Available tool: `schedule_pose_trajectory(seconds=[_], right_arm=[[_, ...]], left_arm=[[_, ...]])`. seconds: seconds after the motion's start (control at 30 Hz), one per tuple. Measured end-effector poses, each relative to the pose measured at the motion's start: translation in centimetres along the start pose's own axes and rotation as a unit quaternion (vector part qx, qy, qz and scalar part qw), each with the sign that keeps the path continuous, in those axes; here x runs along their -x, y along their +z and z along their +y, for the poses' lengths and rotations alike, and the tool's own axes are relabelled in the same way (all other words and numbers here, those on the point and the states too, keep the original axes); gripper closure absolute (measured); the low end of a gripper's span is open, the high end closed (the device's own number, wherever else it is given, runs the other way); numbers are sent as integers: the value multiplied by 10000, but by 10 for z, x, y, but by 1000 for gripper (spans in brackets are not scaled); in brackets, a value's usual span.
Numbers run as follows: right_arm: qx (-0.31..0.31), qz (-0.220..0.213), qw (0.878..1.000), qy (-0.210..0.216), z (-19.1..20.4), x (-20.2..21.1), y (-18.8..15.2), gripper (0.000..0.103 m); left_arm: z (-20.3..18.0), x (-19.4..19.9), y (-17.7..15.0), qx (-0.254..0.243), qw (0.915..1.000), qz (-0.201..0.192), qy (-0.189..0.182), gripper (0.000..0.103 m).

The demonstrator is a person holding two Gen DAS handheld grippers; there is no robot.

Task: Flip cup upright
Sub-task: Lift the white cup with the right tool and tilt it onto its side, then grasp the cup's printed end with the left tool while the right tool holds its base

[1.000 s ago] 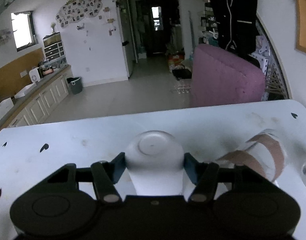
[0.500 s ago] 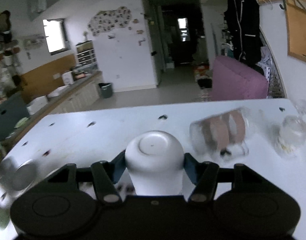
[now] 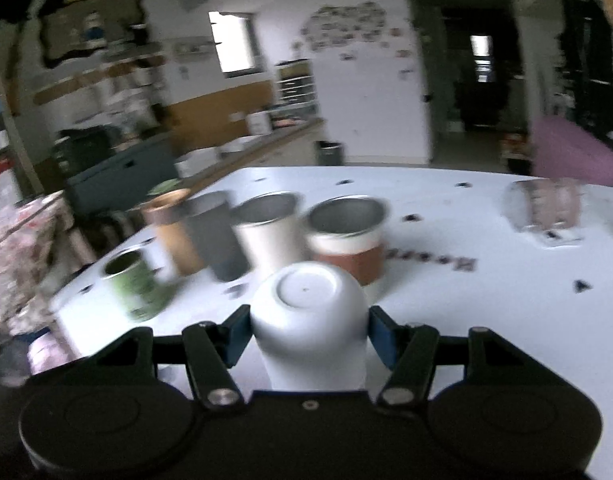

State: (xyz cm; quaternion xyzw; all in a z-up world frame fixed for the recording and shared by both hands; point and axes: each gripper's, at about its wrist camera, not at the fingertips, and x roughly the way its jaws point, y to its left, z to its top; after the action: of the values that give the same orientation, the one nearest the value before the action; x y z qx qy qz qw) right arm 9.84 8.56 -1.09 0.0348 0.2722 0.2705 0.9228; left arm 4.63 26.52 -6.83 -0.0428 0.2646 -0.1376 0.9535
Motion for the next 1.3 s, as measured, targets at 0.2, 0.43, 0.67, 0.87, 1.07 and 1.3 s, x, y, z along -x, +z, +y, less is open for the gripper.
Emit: schedule_pose_trajectory(seconds=[0.2, 0.43, 0.67, 0.87, 1.07, 1.3], right_arm=[[-55, -55, 9995, 291, 16, 14, -12, 40], [-94, -98, 9994, 327, 16, 22, -22, 40], [-434, 107, 9989, 139, -3, 16, -44, 40], [-556, 155, 9983, 87, -10, 19, -59, 40], [-547, 543, 9970, -11, -10, 19, -80, 41], [-627, 742, 9953, 11, -12, 10, -91, 41]], left_arm=[[-5, -5, 2, -69, 10000, 26, 32, 0], [-2, -12, 2, 97, 9998, 26, 161, 0], [19, -23, 1, 521, 9970, 113, 564, 0], [34, -16, 3, 881, 9943, 120, 587, 0], [43, -14, 9, 1334, 9900, 330, 316, 1], [34, -28, 21, 1795, 9789, 782, -582, 3]])
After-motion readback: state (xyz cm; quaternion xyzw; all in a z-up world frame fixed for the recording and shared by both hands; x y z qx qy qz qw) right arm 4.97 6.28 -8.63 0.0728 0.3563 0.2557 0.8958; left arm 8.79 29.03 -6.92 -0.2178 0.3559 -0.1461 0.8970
